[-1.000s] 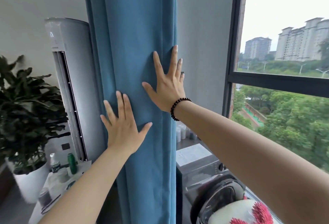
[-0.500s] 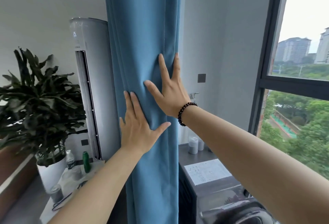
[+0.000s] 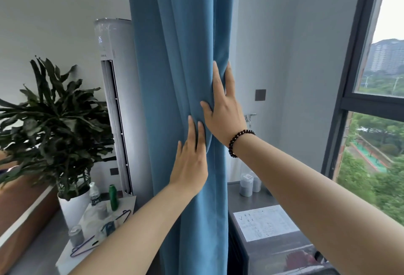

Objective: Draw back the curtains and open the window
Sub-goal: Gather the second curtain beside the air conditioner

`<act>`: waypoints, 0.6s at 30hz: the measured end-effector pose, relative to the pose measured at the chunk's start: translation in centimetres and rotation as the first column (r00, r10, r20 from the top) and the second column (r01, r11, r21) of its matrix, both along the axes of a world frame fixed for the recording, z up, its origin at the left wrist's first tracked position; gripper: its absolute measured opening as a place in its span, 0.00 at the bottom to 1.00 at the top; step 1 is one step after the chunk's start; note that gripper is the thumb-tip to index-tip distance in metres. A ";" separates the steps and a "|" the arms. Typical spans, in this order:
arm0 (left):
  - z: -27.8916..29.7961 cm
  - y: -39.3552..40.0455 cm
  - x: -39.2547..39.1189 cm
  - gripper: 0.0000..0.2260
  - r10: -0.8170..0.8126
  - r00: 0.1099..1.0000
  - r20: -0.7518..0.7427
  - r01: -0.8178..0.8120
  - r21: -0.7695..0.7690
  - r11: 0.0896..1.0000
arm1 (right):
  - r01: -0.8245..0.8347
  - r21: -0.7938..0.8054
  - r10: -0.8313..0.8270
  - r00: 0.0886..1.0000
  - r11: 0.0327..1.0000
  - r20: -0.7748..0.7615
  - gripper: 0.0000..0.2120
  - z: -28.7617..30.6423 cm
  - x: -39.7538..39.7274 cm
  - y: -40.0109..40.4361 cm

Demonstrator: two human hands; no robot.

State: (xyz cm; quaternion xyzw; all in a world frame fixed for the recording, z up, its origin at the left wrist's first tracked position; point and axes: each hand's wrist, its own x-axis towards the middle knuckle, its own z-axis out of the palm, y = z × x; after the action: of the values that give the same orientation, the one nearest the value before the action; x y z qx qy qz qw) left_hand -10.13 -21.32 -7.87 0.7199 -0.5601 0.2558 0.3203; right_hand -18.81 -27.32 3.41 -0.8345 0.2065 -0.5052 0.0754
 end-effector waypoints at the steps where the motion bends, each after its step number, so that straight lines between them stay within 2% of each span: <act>1: 0.0 -0.4 0.0 0.36 0.000 1.000 0.005 0.000 0.010 1.000 | 0.008 -0.005 -0.008 1.000 1.000 0.005 0.40 0.1 -0.1 -0.2; 7: 0.2 -2.6 0.5 0.34 -0.001 1.000 0.031 -0.002 0.083 0.997 | 0.058 -0.066 -0.058 0.998 0.996 0.003 0.43 0.1 0.3 -2.3; 9: 0.4 -3.3 0.8 0.35 0.032 0.996 0.081 -0.033 0.015 0.999 | 0.081 -0.081 -0.080 0.997 0.993 0.005 0.42 0.3 0.7 -2.6; 12: 0.8 -3.9 2.9 0.39 0.215 0.963 0.163 -0.198 -0.111 0.974 | 0.110 -0.106 -0.109 0.994 0.988 0.013 0.42 0.5 1.9 -3.5; 15: 2.0 -3.8 5.9 0.51 0.342 0.937 0.075 -0.330 -0.145 0.933 | 0.134 -0.115 -0.131 0.991 0.984 0.035 0.42 0.6 3.2 -4.4; 18: 2.4 -4.2 7.9 0.54 0.346 0.938 -0.021 -0.346 -0.117 0.931 | 0.156 -0.119 -0.152 0.987 0.981 0.045 0.41 0.7 4.6 -5.2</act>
State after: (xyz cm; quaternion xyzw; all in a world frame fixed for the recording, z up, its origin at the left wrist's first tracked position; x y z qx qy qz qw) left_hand -2.20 -25.55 -5.42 0.7868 -0.4084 0.3410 0.3129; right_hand -14.20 -32.51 4.12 -0.8099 0.2380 -0.5360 -0.0113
